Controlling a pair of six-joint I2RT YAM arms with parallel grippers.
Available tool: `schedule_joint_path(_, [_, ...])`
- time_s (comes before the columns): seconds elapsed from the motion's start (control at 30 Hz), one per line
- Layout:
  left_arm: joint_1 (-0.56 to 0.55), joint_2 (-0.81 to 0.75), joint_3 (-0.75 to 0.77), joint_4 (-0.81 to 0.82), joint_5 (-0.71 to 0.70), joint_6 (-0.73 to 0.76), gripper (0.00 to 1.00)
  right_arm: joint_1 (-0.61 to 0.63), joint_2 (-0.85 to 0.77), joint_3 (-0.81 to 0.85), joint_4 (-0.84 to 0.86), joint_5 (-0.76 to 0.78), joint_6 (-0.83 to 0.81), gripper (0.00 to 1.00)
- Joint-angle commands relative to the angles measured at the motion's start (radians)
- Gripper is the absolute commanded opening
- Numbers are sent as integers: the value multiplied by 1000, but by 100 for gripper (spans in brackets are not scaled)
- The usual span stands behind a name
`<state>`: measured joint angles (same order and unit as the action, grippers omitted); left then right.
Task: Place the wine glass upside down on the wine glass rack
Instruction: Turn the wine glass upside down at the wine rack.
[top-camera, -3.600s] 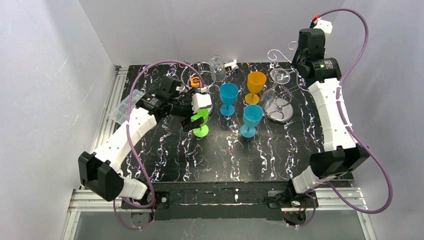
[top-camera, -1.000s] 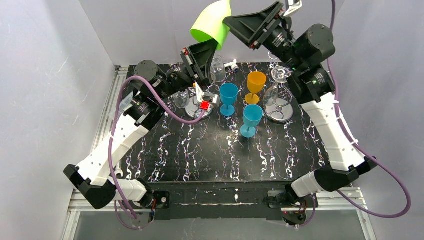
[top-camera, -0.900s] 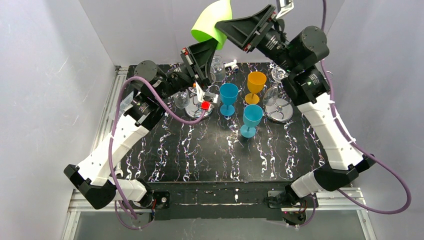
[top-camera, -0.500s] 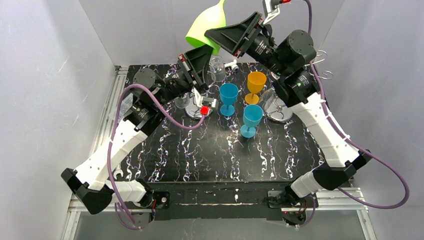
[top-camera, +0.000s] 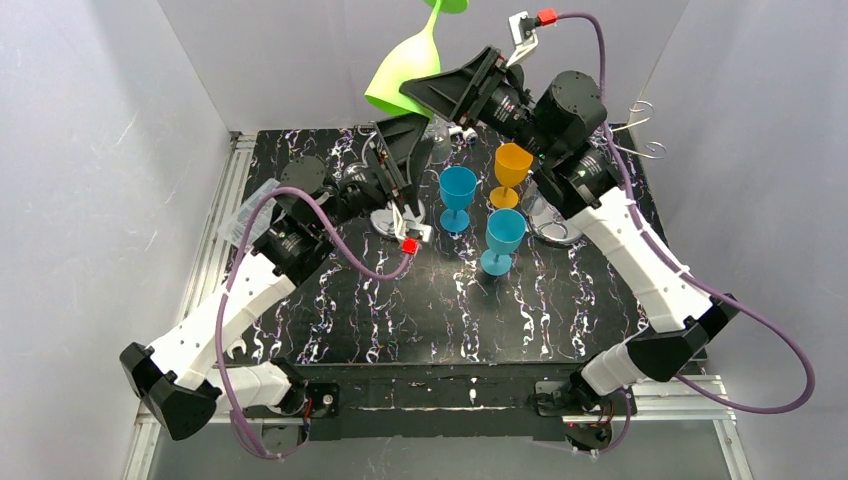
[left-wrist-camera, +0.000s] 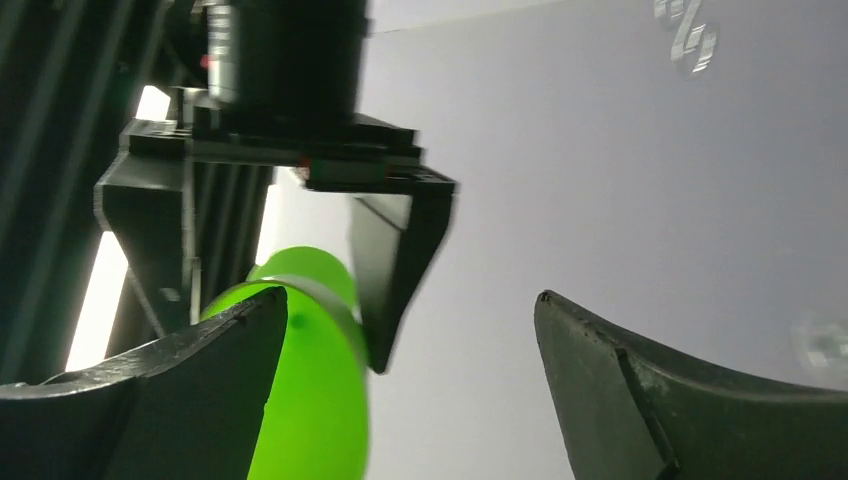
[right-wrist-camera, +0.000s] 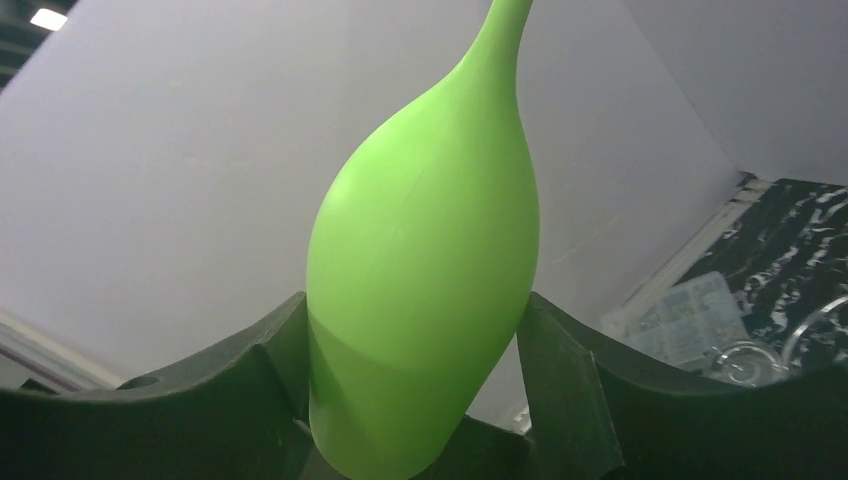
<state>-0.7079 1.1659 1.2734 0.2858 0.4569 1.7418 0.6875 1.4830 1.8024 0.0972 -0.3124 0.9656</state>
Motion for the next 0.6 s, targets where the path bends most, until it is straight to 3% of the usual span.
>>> schedule_joint_path(0.0, [-6,-113,-75,-56,-8,-77,97,-5,-88,53,-150,127,-223,66])
schedule_joint_path(0.17, [-6,-278,-214,-136,-7,-262,98,-8,-165,38,-367,327,-448,63])
schedule_joint_path(0.33, [-7,-384,-191,-416,-21,-505,98,-8,-295,-90,-477,576,-655,62])
schedule_joint_path(0.57, [-5,-390,-215,-361,-110,-612,98,-8,-481,-287,-652,862,-785,62])
